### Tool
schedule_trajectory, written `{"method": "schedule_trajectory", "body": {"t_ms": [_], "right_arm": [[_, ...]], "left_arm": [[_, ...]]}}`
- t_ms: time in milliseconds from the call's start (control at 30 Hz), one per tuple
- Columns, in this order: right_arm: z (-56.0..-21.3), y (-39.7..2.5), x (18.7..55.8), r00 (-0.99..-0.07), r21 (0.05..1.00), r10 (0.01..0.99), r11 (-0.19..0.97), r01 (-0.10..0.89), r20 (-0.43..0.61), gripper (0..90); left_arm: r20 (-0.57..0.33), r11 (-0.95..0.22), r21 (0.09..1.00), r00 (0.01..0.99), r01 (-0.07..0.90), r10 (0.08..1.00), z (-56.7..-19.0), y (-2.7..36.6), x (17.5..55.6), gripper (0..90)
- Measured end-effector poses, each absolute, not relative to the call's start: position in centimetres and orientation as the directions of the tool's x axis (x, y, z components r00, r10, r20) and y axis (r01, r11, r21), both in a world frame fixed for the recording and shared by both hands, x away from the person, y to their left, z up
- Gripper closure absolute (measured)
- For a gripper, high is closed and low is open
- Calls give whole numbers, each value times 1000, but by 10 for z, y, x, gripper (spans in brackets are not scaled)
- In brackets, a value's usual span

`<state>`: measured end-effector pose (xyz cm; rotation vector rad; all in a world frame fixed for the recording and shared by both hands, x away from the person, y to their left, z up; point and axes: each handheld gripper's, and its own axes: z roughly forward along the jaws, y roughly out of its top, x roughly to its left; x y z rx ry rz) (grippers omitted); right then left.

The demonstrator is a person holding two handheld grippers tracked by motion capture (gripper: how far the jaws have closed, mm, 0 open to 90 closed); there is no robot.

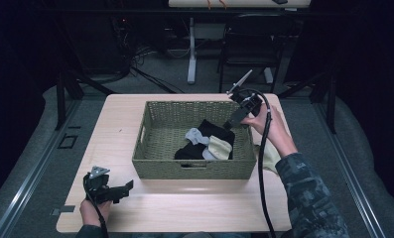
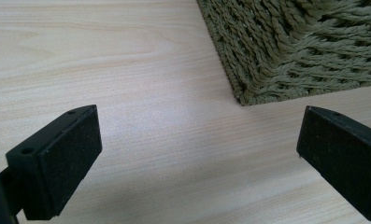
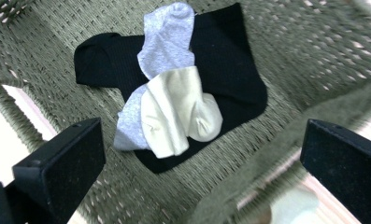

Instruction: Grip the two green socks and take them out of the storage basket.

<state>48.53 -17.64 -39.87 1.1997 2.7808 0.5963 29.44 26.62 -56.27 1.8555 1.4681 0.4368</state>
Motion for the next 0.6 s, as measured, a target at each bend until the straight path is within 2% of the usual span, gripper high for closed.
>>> {"method": "schedule_trajectory", "body": {"t_ms": [133, 167, 300, 333, 433, 600], "right_arm": [[-410, -166, 488, -711, 339, 696, 649, 681, 96, 4], [-417, -161, 489, -717, 315, 692, 665, 678, 84, 38], [-430, -153, 490, -723, 285, 686, 679, 676, 81, 81], [-437, -150, 491, -724, 281, 685, 680, 677, 86, 141], [-444, -147, 491, -724, 275, 683, 680, 679, 97, 152], [-455, -141, 491, -722, 248, 685, 686, 684, 95, 239]], "left_arm": [[-164, -96, 710, 297, 698, 941, -563, 266, 294, 0], [-162, -98, 709, 297, 698, 941, -563, 266, 294, 0], [-162, -99, 709, 299, 698, 940, -563, 266, 294, 0], [-162, -103, 705, 301, 702, 940, -562, 266, 294, 0], [-163, -104, 703, 302, 704, 939, -562, 266, 294, 0], [-164, -100, 709, 302, 698, 939, -562, 266, 294, 0]]}}
